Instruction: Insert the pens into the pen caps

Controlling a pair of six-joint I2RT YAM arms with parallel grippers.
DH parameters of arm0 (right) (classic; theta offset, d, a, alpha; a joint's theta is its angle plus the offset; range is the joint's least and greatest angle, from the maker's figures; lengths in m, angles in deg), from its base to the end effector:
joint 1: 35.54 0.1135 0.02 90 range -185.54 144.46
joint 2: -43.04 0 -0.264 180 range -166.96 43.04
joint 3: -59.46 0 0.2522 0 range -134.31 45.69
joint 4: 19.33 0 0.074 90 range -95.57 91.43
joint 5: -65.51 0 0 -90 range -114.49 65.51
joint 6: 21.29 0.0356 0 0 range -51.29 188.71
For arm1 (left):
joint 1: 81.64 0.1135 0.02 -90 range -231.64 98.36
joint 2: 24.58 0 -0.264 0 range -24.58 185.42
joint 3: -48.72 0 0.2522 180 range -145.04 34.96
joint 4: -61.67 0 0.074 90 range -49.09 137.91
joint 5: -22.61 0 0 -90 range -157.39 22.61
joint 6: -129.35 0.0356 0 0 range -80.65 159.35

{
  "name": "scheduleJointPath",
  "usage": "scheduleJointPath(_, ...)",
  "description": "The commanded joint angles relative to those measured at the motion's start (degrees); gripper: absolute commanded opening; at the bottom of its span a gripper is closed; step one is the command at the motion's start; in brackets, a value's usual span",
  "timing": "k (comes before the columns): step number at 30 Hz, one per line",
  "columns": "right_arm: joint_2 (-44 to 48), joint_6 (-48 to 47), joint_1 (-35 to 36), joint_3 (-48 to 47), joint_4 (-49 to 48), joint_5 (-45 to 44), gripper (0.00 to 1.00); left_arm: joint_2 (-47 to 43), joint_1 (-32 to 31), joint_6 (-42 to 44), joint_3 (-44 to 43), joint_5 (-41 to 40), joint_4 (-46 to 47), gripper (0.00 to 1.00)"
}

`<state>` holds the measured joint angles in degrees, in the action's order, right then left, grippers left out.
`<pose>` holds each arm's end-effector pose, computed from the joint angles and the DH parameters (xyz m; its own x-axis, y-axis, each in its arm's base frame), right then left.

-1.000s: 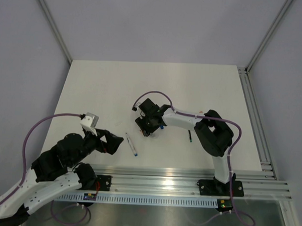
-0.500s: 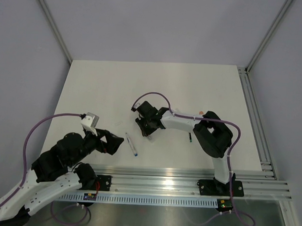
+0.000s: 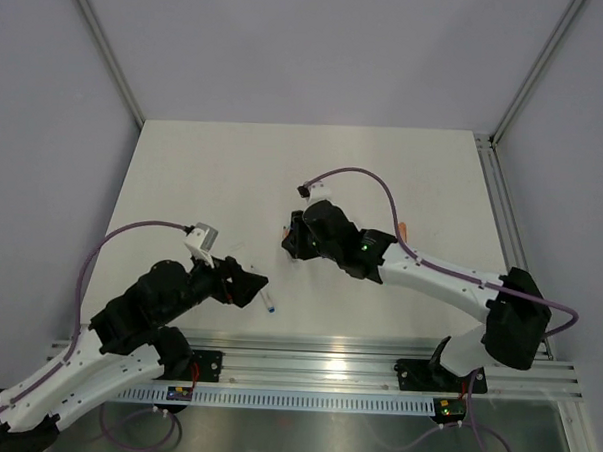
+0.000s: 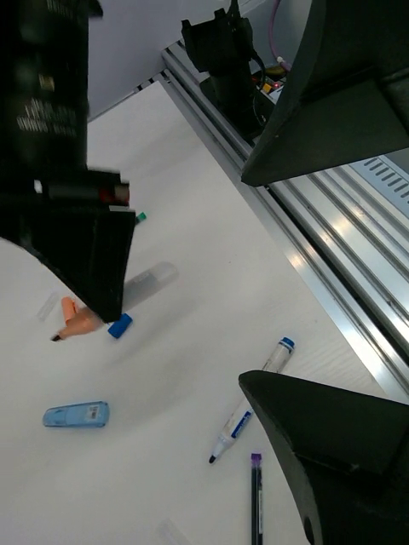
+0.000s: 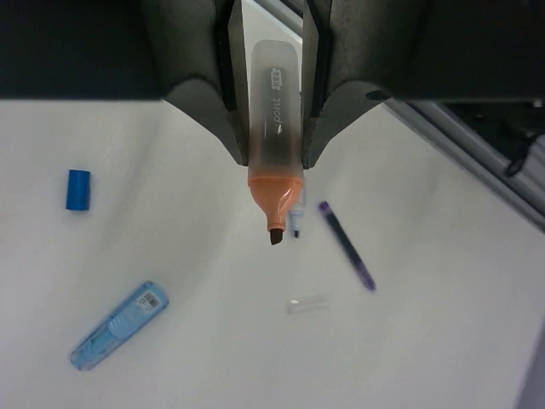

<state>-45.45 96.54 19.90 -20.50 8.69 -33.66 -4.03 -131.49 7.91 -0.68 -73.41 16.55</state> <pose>0.2033 0.2851 0.2750 -0.6444 -0.1230 -0.7547 -0.4970 0.8174 0.2911 0.0665 -0.0731 0.2972 -0.5168 -0.1919 -0.8343 0.4989 0.7244 -0.4756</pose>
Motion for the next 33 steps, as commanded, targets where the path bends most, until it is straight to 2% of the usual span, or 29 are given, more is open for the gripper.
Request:
scheduleJointPath(1, 6.81, 8.72, 2.04, 4.83, -5.9, -5.94, 0.16, 3.34, 0.27, -6.25, 5.12, 3.38, 12.68, 0.89)
scheduleJointPath(7, 12.37, 11.19, 3.62, 9.15, -9.78, -8.23, 0.16, 10.98, -0.16, -7.23, 8.74, 2.77, 25.88, 0.76)
scheduleJointPath(12, 14.48, 11.8, 4.24, 11.26, -11.89, -8.76, 0.16, 18.02, -2.62, -6.27, 8.66, 2.68, 34.05, 0.74)
scheduleJointPath(19, 17.91, 12.15, 4.33, 15.12, -15.04, -8.67, 0.16, 24.97, -4.56, -4.77, 7.51, -0.39, 39.08, 0.57)
scheduleJointPath(30, 19.85, 12.59, 4.68, 16.62, -15.76, -7.53, 0.17, 31.03, -5.44, -3.54, 6.2, 2.51, 46.38, 0.44)
scheduleJointPath(32, 19.67, 12.86, 4.85, 16.71, -15.76, -7.27, 0.17, 31.56, -5.53, -3.36, 6.37, 2.51, 46.73, 0.39)
scheduleJointPath(33, 19.67, 12.95, 4.94, 16.8, -15.76, -7.35, 0.17, 31.56, -5.61, -3.28, 6.46, 2.42, 46.91, 0.32)
